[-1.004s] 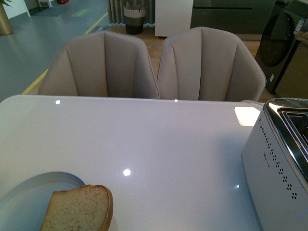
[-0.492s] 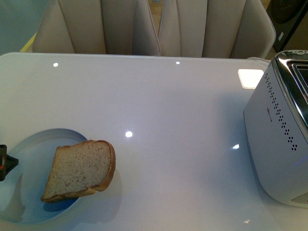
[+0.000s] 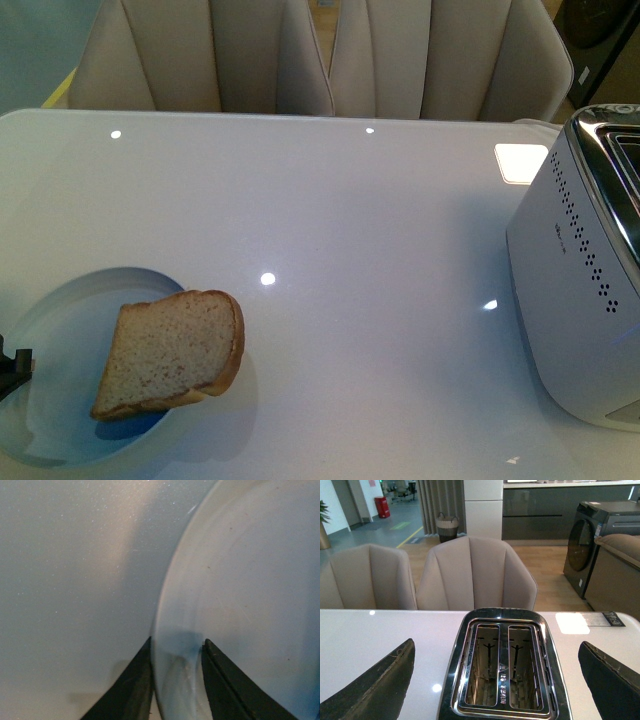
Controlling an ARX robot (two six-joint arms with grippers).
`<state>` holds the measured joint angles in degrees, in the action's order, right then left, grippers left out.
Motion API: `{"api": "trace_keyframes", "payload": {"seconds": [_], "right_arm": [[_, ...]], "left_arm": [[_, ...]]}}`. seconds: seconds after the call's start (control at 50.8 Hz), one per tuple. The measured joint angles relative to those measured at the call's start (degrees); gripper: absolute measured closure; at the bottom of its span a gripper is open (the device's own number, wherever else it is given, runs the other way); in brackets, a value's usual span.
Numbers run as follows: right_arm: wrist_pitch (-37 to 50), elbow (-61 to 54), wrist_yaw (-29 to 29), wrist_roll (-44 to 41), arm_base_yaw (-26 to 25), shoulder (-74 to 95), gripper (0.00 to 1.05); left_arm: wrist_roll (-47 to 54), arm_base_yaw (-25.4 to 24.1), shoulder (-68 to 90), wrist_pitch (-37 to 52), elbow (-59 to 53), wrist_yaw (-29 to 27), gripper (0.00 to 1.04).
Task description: Left arm holds plate, right arm toasts bread
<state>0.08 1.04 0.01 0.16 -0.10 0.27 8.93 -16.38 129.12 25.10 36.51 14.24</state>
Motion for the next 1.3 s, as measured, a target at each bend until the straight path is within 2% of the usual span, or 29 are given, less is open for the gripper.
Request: {"api": "trace_keyframes", "payload": {"seconds": [0.138, 0.531, 0.768, 0.945, 1.299], "right_arm": [[0.0, 0.0, 0.0, 0.0, 0.0, 0.0, 0.09], [0.0, 0.0, 0.0, 0.0, 0.0, 0.0, 0.09], [0.0, 0.0, 0.0, 0.0, 0.0, 0.0, 0.09], [0.0, 0.0, 0.0, 0.0, 0.0, 0.0, 0.09], [0.0, 0.0, 0.0, 0.0, 0.0, 0.0, 0.09]], "left_arm": [[-4.9, -0.6, -1.2, -0.2, -0.5, 2.4, 1.02], [-13.3, -2.3, -12.1, -6.6, -2.1, 9.6, 1.02], [-21.0, -2.0, -23.6, -13.7, -2.0, 14.5, 1.02], [-25.9, 3.7, -33.7, -19.1, -1.5, 13.7, 1.02], [-35.5, 23.5, -45.7, -26.3, 1.7, 6.6, 1.02]]}}
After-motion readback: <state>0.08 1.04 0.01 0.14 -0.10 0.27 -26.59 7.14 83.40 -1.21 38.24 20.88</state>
